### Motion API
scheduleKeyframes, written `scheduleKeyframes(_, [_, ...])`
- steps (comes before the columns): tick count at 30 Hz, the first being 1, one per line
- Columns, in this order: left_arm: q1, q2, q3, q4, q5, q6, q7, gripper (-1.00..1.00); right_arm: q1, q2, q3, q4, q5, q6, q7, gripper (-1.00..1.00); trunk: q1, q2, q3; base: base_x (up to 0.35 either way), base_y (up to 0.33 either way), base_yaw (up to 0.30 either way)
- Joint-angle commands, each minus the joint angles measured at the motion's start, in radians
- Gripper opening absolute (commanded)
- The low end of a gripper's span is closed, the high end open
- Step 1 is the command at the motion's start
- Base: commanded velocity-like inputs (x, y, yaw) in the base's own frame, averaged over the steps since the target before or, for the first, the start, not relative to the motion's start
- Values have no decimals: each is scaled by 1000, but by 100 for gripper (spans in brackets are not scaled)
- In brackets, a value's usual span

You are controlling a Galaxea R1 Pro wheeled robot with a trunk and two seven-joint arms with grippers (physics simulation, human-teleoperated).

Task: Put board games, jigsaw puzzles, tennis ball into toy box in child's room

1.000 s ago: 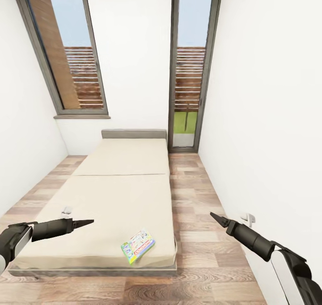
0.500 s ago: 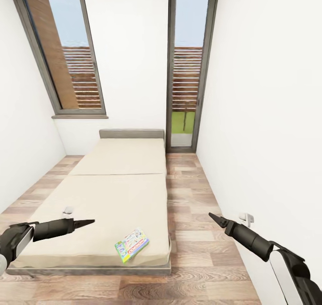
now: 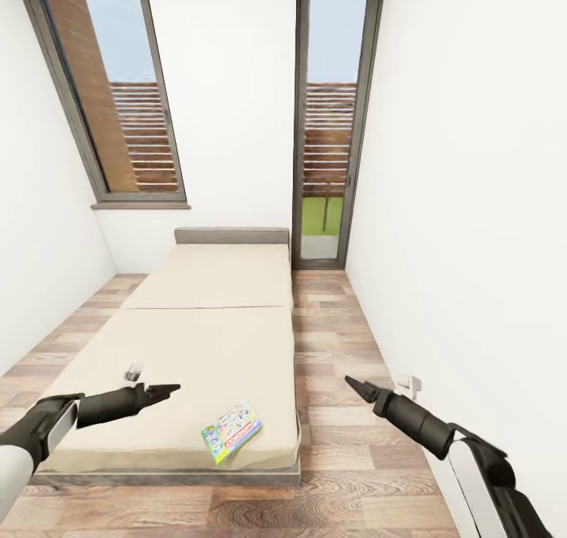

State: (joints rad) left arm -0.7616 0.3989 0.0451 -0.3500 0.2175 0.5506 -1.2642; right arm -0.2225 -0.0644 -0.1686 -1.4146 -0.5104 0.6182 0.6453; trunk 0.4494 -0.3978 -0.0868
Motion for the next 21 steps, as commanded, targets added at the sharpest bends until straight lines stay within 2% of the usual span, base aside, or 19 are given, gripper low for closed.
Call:
scheduleKeyframes(1, [-1, -1, 26, 9, 2, 22, 9, 100, -1, 2, 19, -2, -5, 6, -1, 100, 1, -2, -2, 0, 0, 0])
scheduleKeyframes(4, [-1, -5, 77, 35, 2, 36, 25, 100, -1, 5, 63, -3, -5, 5, -6, 100, 12, -23, -12, 0, 0, 0])
scheduleKeyframes(7, [-1, -3, 99, 69, 2, 40, 32, 100, -1, 6, 83, -4, -10, 6, -8, 100, 24, -44, -21, 0, 0, 0])
scheduleKeyframes(12, [-1, -7, 108, 103, 1, 34, 49, 100, -8, 11, 89, -5, -17, 9, -12, 100, 43, -79, -37, 0, 0, 0])
scheduleKeyframes(21, [-1, -21, 112, 112, 2, 31, 156, 100, -17, 24, 71, -20, -32, 16, -27, 100, 77, -142, -65, 0, 0, 0])
